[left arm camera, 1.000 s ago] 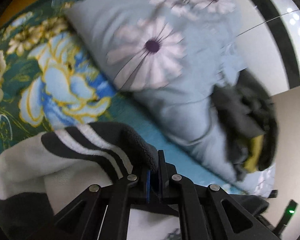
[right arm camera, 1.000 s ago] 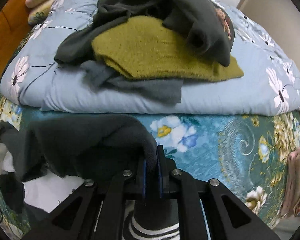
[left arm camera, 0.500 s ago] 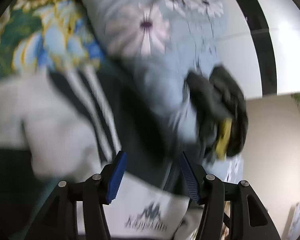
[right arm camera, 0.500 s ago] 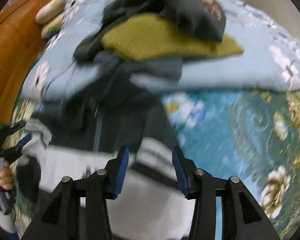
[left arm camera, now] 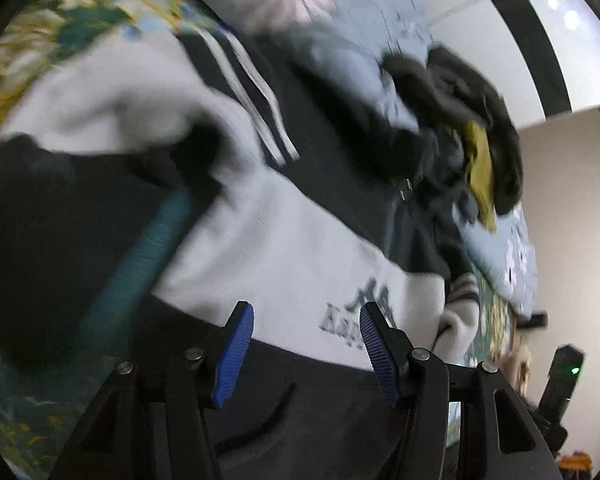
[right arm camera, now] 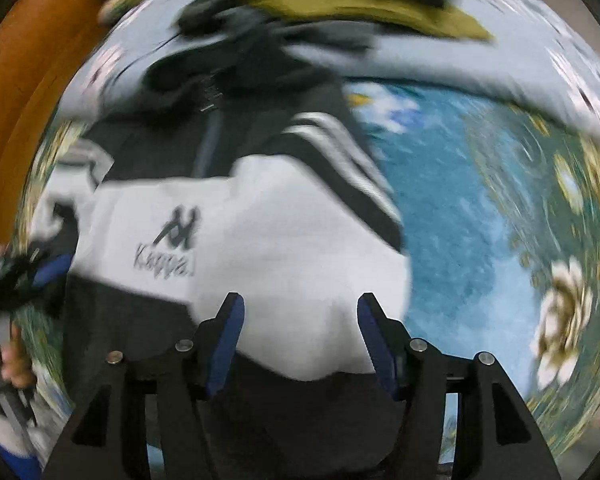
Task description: Fold clothes
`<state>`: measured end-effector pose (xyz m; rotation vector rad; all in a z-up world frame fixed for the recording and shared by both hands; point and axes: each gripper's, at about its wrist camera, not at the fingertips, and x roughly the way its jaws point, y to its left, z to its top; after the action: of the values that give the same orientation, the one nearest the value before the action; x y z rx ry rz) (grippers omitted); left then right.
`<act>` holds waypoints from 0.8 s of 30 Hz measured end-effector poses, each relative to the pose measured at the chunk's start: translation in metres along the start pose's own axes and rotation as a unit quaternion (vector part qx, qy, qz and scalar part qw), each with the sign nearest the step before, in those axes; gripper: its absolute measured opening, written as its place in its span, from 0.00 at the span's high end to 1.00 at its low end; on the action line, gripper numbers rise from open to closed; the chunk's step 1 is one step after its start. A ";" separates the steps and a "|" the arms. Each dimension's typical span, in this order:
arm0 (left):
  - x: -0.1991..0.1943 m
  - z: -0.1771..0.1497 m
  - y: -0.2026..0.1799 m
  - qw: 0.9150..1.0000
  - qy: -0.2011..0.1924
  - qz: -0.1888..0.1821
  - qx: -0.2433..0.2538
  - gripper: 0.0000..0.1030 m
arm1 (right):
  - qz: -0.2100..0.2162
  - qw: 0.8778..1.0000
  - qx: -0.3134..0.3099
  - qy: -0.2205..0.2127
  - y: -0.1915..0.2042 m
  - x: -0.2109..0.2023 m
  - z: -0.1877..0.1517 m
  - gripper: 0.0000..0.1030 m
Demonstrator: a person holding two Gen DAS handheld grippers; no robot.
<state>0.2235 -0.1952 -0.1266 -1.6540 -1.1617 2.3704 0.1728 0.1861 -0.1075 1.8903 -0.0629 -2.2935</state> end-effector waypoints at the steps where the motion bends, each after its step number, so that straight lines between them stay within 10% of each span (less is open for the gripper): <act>1: -0.009 0.002 0.006 1.000 -0.013 0.004 -0.004 0.42 | 0.004 0.999 0.037 0.001 -0.015 0.001 0.000 0.41; 8: -0.051 0.014 0.065 0.995 -0.061 0.022 -0.078 0.42 | 0.006 0.972 0.225 0.070 -0.093 0.032 -0.014 0.41; 14: -0.066 0.015 0.089 0.990 -0.080 0.030 -0.112 0.42 | 0.073 0.976 0.196 0.065 -0.070 0.046 -0.005 0.42; 15: -0.067 0.015 0.091 0.990 -0.082 0.031 -0.115 0.42 | 0.080 0.976 0.190 0.065 -0.065 0.046 -0.004 0.46; 17: -0.069 0.016 0.095 0.989 -0.085 0.032 -0.120 0.42 | 0.068 0.980 0.177 0.063 -0.057 0.045 -0.002 0.86; 24: -0.083 0.021 0.113 0.984 -0.101 0.062 -0.133 0.42 | -0.056 0.992 0.110 -0.030 -0.075 -0.018 0.040 0.92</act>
<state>0.2848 -0.3227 -0.1223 -1.6280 -1.5113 2.6097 0.1294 0.2595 -0.0925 1.9719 -0.2329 -2.5097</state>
